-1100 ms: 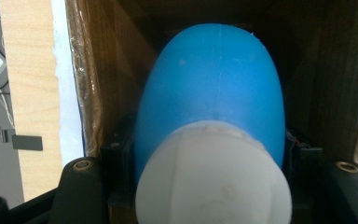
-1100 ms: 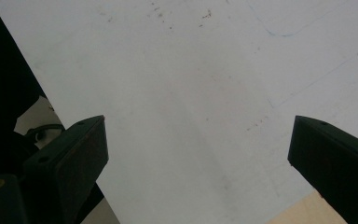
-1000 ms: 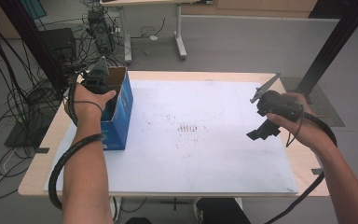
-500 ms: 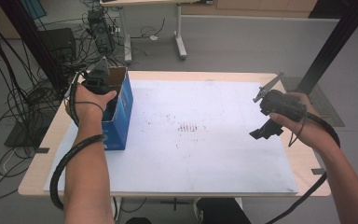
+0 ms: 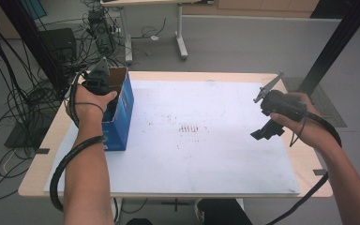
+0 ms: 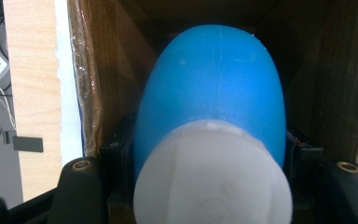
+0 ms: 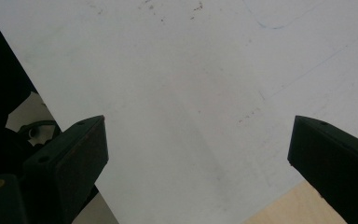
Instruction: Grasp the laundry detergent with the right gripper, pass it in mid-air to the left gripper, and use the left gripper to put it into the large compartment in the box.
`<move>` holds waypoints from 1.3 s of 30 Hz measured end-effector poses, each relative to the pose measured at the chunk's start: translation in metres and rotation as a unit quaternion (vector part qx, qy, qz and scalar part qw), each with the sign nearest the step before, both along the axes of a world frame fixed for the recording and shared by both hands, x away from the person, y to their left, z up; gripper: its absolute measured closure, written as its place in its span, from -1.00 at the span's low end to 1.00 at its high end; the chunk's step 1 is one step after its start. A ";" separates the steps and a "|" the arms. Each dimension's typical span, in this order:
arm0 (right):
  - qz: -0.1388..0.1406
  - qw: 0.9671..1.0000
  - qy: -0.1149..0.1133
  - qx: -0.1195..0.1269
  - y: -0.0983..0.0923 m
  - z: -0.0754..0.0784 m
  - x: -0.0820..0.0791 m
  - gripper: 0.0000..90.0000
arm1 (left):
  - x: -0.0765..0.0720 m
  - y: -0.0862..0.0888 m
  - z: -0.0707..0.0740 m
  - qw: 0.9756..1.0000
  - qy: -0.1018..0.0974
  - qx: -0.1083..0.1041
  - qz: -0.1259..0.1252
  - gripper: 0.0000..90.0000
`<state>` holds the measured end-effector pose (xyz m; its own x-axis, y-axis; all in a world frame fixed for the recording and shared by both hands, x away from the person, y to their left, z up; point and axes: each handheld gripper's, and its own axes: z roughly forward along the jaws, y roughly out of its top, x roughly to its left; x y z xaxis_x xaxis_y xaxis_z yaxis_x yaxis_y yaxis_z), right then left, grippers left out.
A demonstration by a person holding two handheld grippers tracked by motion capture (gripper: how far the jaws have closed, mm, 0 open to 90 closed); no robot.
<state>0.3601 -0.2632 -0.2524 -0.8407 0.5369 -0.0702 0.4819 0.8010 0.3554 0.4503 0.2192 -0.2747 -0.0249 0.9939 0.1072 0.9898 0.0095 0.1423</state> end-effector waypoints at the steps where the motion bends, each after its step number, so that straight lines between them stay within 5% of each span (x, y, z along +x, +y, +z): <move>1: 0.000 1.000 0.000 0.000 0.000 0.000 0.000 -0.89 | 0.000 0.000 0.000 1.000 0.000 0.000 0.000 -0.19; 39: 0.001 1.000 0.003 0.000 -0.002 -0.001 0.000 -0.89 | -0.001 -0.001 -0.001 1.000 -0.004 0.001 -0.001 -0.19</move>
<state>0.3602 -0.2647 -0.2533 -0.8418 0.5357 -0.0654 0.4826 0.8014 0.3534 0.4489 0.2186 -0.2753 -0.0238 0.9937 0.1099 0.9885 0.0070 0.1512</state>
